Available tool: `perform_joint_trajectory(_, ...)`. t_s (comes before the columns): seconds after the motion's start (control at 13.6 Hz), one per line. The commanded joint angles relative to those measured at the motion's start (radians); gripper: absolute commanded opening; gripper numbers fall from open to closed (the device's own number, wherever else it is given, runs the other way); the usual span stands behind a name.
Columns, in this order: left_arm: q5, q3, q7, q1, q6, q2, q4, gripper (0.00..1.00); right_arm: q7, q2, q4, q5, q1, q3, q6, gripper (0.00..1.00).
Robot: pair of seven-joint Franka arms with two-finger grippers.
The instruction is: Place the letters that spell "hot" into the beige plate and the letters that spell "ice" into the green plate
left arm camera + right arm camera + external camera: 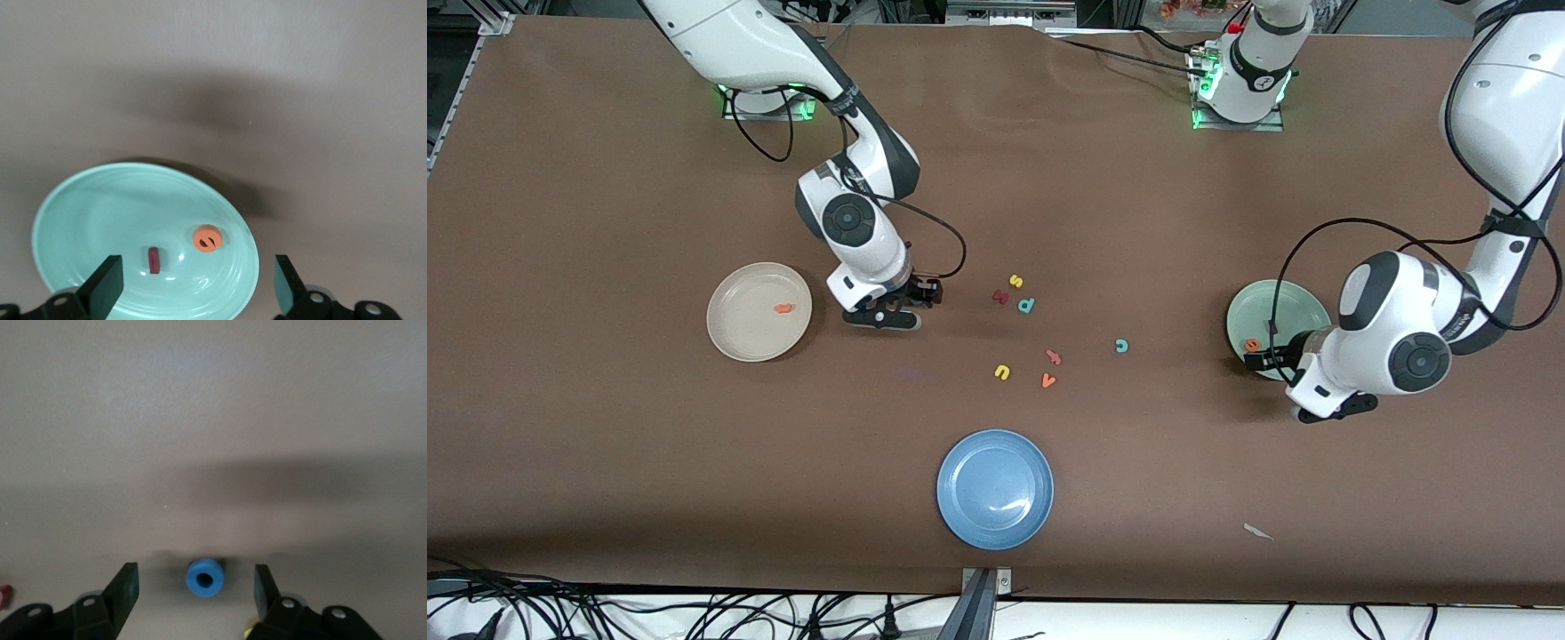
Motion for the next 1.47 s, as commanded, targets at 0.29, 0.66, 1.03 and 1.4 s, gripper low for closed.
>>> perform_joint_trajectory(0.29, -0.021, 0.029, 0.008, -0.129, -0.251, -0.036, 0.283, 1.00, 0.026, 0.034, 0.013, -0.032, 0.009, -0.006, 0.037, 0.70)
perform_joint_trajectory(0.66, -0.286, 0.395, -0.069, -0.476, -0.197, -0.030, 0.384, 1.00, 0.026, 0.049, -0.006, -0.033, 0.018, -0.006, 0.067, 0.62)
perform_joint_trajectory(1.03, -0.326, 0.451, -0.274, -0.599, -0.005, 0.043, 0.333, 1.00, 0.025, 0.046, -0.010, -0.033, 0.018, -0.006, 0.064, 0.33)
perform_joint_trajectory(1.4, -0.416, 0.447, -0.304, -0.608, 0.156, 0.045, 0.165, 1.00, 0.011, 0.031, -0.016, -0.033, 0.017, -0.004, 0.058, 0.11)
